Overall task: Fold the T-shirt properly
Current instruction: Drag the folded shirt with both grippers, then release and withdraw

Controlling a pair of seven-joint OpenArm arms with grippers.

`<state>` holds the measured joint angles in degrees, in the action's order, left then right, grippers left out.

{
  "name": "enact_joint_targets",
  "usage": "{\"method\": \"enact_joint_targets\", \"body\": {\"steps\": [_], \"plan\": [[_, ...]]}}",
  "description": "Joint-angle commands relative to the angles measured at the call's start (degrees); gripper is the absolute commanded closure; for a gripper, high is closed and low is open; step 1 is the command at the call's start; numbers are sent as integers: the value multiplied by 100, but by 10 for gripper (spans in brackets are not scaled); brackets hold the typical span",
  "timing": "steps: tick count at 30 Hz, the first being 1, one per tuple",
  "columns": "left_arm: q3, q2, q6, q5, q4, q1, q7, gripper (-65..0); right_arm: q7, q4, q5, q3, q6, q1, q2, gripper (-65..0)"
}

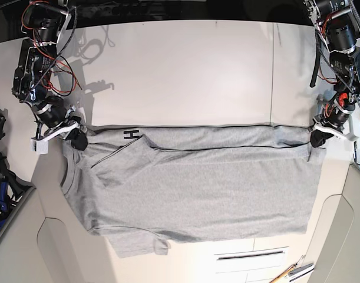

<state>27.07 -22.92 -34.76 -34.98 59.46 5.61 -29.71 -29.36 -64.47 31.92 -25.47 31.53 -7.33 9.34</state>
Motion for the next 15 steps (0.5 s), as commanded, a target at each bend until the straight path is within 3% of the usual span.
{"method": "enact_joint_targets", "body": {"steps": [1,8,12,15], "plan": [[15,-160,-44,-70,48,90,9,0,-9,-76,114,-24,144,-107,46,0],[17,-452,-87,-302,444,31,-476,0,-765,-581,289,-350,149,-11,52,0],[17,-586,-240,-551,916,-354,-678,0,-1121,-1137,833,-472,166,396,129,0],[17,-634,-238,-553,1340,-767,-675,0,-1300,-1587,898,-474,175,754,129,0]]}}
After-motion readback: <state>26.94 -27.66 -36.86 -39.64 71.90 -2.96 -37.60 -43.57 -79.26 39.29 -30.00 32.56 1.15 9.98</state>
